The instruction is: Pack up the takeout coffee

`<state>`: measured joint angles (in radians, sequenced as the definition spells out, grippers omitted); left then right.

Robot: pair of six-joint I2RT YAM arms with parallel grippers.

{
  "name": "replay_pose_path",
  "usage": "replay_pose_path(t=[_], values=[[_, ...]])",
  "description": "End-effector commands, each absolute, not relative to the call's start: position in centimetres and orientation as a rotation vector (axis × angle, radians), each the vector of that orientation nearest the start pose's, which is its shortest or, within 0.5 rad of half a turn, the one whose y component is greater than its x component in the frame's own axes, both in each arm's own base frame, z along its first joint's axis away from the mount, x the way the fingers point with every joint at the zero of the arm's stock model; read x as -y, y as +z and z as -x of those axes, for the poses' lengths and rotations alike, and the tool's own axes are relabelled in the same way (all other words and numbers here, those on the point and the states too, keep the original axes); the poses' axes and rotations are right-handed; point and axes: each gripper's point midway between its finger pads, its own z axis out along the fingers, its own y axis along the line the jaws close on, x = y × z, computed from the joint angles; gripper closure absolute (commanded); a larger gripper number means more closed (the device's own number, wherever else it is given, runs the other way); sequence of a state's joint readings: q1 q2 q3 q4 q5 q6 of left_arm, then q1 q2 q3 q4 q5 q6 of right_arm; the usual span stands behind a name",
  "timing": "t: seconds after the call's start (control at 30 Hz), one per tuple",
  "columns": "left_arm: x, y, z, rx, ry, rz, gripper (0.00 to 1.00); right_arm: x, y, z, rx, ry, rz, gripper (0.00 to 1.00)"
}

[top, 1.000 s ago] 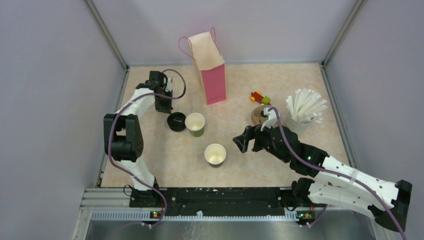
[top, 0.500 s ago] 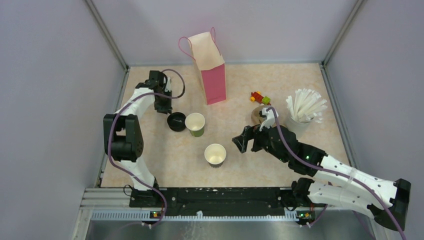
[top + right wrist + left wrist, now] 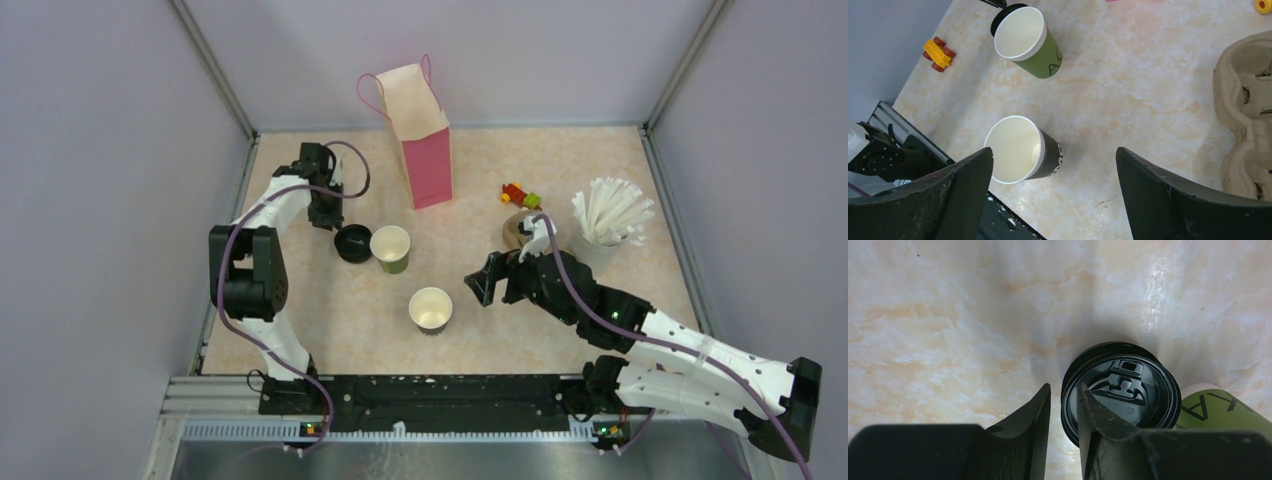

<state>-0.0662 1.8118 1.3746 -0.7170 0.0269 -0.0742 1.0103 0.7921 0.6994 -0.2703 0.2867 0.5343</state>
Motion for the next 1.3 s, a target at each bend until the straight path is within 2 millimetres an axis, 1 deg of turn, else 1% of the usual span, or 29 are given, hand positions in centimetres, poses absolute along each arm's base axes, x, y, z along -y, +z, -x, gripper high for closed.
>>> replay_pose_path(t=[0.0, 0.13, 0.2, 0.33, 0.5, 0.6, 0.77, 1.0, 1.1, 1.2, 1.27], values=[[3.1, 7.5, -39.5, -2.724, -0.052, -0.015, 0.7, -24.0, 23.2, -18.9, -1.925, 0.763, 0.262, 0.1], [3.2, 7.1, -39.3, -2.739, -0.054, -0.015, 0.73, -23.9, 23.2, -18.8, -1.925, 0.763, 0.263, 0.09], [3.2, 7.2, -39.2, -2.739, -0.053, -0.01, 0.77, -23.8, 23.3, -18.8, -1.921, 0.76, 0.259, 0.09], [3.3, 7.4, -39.4, -2.73, -0.064, -0.014, 0.8, -23.5, 23.3, -18.8, -1.92, 0.751, 0.255, 0.09], [3.5, 7.8, -39.4, -2.726, -0.083, -0.012, 0.88, -23.4, 23.2, -18.8, -1.92, 0.747, 0.257, 0.09], [3.9, 8.1, -39.4, -2.723, -0.117, -0.017, 1.0, -23.3, 23.1, -18.8, -1.922, 0.744, 0.255, 0.09], [4.9, 8.9, -39.4, -2.717, -0.194, -0.004, 1.0, -23.4, 22.8, -18.9, -1.924, 0.742, 0.255, 0.09], [5.2, 11.2, -39.5, -2.678, -0.213, 0.016, 1.0, -23.5, 23.0, -18.9, -1.92, 0.75, 0.252, 0.09], [5.1, 11.3, -39.3, -2.676, -0.209, 0.018, 1.0, -23.6, 22.9, -18.8, -1.922, 0.756, 0.254, 0.09], [4.7, 10.7, -39.0, -2.692, -0.181, 0.033, 1.0, -23.7, 22.7, -18.8, -1.928, 0.755, 0.258, 0.09], [4.2, 10.2, -38.8, -2.705, -0.137, 0.054, 0.88, -23.8, 22.9, -18.8, -1.928, 0.762, 0.256, 0.09]])
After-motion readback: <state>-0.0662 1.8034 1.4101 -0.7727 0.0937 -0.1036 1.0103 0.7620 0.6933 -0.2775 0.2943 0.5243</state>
